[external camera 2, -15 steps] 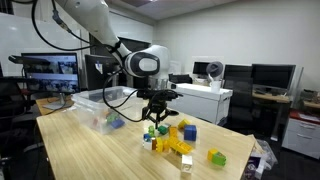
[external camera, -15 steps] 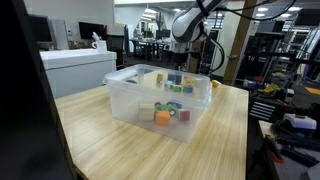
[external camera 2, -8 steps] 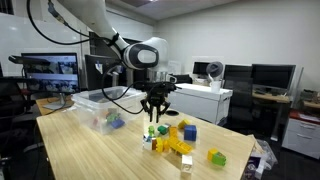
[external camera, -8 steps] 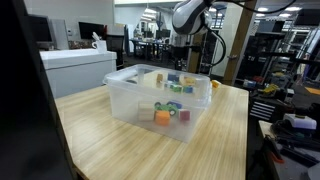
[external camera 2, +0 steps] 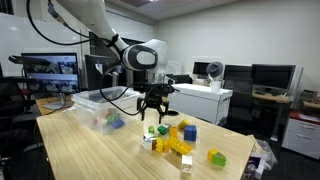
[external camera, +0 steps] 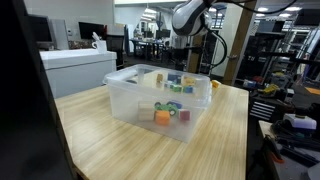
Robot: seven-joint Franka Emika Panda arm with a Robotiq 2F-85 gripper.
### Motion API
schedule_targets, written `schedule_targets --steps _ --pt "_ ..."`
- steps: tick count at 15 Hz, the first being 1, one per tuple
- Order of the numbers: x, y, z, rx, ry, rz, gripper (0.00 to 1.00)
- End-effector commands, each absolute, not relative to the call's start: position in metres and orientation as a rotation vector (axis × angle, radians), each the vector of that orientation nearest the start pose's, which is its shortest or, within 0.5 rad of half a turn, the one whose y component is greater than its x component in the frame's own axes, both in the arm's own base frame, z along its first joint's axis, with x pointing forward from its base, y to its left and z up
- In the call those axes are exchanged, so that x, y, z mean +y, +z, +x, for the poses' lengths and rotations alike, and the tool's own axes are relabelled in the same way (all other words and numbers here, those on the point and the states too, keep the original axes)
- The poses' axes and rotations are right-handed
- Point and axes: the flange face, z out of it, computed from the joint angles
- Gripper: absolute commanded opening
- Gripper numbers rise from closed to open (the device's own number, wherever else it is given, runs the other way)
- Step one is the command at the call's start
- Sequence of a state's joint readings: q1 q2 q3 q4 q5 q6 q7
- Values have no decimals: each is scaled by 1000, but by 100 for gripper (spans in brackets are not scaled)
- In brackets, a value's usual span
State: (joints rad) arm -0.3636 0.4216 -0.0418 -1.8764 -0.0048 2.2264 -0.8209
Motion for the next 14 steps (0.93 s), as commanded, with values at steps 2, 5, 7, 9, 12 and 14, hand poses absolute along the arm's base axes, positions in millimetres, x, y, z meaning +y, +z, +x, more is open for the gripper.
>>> schedule_targets --steps 2,5,7,9,12,14 --pt "-240 268 568 -683 144 -2998 100" --pt "-236 256 567 -688 178 -2985 100" --pt "-234 251 568 -678 197 -2981 100" --pt "-229 247 569 -680 203 -2979 100" --pt "-228 240 570 -687 215 -2977 100" --pt "-227 238 571 -685 211 -2982 73"
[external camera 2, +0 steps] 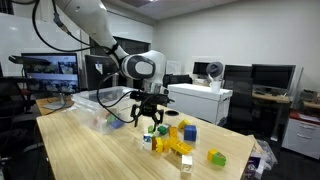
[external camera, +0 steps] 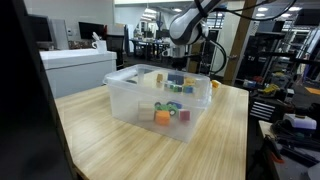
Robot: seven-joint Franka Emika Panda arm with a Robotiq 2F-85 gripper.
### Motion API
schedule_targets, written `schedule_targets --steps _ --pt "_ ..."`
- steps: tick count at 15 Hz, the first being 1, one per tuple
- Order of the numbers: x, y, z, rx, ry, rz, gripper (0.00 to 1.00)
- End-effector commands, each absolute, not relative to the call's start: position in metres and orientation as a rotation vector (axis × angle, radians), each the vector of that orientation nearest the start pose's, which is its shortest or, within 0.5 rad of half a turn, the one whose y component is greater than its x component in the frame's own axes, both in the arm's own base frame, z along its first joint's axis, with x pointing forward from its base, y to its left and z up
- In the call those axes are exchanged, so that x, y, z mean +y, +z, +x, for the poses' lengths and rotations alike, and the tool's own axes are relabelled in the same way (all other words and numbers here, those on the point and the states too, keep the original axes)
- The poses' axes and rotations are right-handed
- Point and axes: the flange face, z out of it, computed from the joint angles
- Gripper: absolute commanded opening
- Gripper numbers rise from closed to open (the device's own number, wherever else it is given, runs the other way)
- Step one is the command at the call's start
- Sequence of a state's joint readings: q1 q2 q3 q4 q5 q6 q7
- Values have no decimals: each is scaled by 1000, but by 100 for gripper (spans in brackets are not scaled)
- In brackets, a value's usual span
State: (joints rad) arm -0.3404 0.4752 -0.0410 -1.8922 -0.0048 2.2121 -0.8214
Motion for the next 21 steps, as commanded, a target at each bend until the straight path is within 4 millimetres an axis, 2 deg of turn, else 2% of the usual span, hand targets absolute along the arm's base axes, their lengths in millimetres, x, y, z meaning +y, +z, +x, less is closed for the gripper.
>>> schedule_targets --steps 1,9,10,11,14,16,18,21 --pt "-226 238 572 -686 214 -2980 65" --pt "-225 239 572 -678 211 -2987 8" --pt "-224 240 572 -662 213 -3003 4" --pt "-225 241 572 -648 213 -3015 7" --pt "-226 254 571 -580 213 -3043 7" --pt "-222 278 573 -521 186 -3072 7" --pt "-212 312 575 -473 130 -3100 7" --pt "-187 381 578 -431 -10 -3151 7"
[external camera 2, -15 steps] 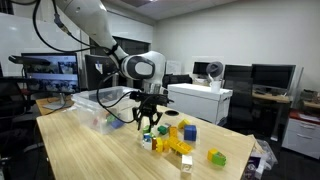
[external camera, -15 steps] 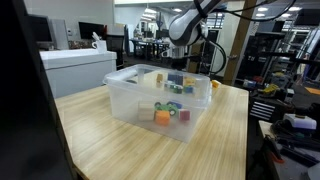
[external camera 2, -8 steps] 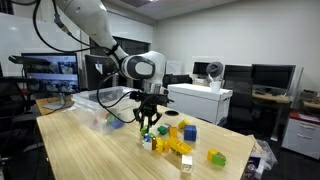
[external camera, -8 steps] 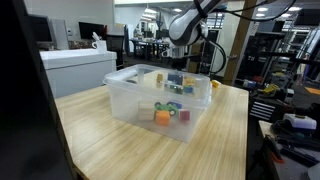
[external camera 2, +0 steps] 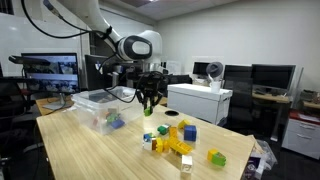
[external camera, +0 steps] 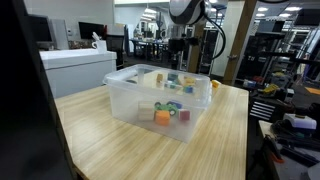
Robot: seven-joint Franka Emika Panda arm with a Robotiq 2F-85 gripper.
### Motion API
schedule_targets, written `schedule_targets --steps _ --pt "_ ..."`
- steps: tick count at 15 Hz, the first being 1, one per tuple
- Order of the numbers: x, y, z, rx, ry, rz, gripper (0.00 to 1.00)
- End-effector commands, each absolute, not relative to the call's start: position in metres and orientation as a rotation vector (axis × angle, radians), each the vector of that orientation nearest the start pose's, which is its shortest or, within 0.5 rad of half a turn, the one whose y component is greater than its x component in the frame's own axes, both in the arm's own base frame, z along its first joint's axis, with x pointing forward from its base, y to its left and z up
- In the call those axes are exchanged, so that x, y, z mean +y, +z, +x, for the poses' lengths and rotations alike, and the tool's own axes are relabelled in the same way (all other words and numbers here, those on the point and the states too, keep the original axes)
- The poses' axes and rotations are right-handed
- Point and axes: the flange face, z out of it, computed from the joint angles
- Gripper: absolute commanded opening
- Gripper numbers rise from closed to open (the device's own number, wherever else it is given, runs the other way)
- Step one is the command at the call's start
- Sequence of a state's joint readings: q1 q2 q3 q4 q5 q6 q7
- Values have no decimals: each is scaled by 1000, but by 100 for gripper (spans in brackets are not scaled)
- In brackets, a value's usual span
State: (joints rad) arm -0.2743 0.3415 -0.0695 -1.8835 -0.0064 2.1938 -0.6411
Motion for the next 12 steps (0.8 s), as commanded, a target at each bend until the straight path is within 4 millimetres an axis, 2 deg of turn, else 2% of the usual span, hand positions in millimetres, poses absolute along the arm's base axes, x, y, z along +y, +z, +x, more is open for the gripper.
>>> schedule_targets --steps 1,3,4,6,8,11,12 --pt "-178 399 578 -423 -48 -3162 7" --pt "-150 436 574 -439 -123 -3162 7" --pt "-125 467 570 -467 -183 -3160 7" --pt "-87 488 560 -535 -222 -3137 7" --pt "-45 498 546 -609 -207 -3105 7" --pt "12 496 521 -685 -107 -3080 7" --pt "22 492 514 -642 -58 -3089 52"
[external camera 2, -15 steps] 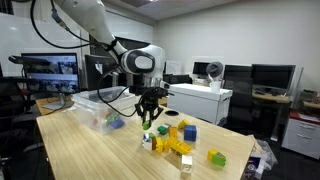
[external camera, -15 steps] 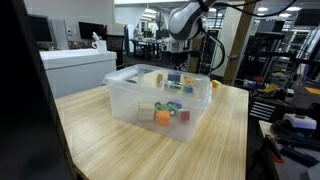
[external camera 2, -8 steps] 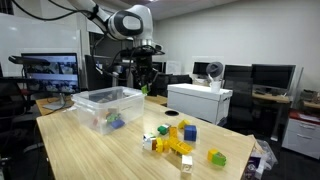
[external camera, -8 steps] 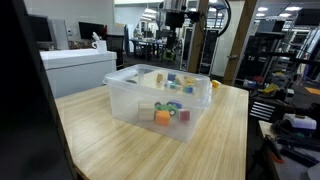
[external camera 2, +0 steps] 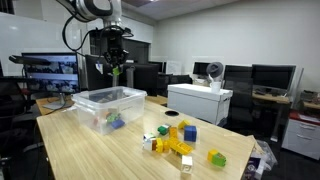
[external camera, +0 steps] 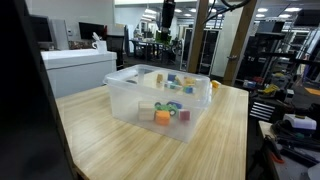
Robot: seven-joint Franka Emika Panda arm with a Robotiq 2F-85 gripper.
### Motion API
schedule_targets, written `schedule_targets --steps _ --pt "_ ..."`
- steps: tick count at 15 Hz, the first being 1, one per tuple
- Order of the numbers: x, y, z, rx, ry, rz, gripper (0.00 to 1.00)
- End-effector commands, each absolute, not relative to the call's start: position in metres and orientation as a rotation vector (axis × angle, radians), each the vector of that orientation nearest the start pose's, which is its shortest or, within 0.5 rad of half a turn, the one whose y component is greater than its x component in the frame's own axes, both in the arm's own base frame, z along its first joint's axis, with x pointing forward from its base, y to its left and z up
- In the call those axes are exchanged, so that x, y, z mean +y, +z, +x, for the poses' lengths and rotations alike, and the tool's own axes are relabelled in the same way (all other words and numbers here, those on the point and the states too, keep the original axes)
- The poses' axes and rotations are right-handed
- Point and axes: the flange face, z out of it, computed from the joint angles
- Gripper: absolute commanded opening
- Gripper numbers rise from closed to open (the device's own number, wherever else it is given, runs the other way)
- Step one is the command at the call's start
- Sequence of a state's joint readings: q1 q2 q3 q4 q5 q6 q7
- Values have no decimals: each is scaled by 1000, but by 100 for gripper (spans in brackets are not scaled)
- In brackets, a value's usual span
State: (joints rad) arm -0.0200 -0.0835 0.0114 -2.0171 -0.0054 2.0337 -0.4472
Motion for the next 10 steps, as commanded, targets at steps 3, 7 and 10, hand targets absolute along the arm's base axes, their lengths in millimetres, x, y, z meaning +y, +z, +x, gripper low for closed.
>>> schedule_targets --steps 3,7,10 --pt "39 464 496 -201 -17 -3153 79" --pt "-18 450 511 167 -19 -3152 100" --pt "-82 449 514 447 -28 -3118 100"
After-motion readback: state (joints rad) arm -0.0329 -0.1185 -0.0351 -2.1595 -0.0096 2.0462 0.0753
